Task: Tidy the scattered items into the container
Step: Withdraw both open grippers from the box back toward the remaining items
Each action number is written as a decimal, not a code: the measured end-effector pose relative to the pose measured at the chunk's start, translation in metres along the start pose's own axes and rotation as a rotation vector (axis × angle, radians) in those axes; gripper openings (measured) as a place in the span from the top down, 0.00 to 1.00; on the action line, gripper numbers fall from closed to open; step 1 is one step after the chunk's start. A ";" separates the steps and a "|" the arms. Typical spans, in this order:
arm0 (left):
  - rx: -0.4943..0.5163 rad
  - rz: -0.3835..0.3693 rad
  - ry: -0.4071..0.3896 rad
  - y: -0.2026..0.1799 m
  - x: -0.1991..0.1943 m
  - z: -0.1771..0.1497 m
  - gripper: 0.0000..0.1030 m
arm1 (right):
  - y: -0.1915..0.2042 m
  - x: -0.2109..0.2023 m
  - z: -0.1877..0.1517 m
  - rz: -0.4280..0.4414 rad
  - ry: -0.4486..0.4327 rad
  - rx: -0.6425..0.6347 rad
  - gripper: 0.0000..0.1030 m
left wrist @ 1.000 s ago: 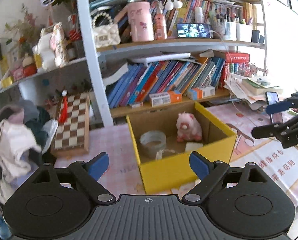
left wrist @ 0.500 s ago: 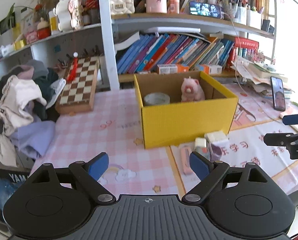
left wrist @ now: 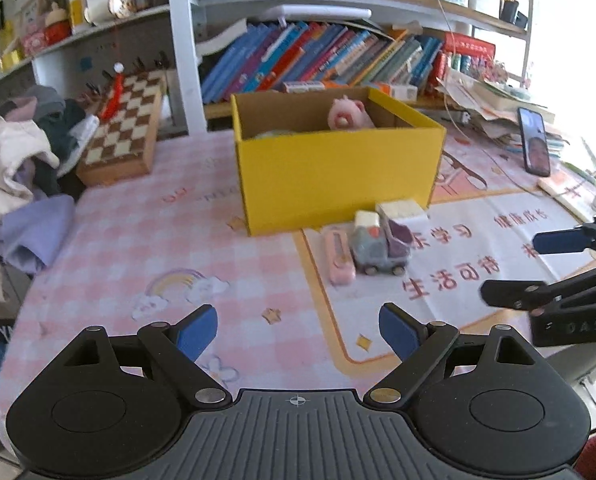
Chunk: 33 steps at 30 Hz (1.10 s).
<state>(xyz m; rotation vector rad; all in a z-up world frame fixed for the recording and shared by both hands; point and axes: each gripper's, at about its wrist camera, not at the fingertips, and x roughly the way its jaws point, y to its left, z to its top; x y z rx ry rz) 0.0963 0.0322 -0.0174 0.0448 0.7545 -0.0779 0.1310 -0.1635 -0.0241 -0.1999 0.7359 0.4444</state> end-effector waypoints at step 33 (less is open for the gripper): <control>0.000 -0.024 0.052 -0.013 0.044 0.011 0.12 | -0.004 0.043 0.019 0.071 0.076 -0.056 0.25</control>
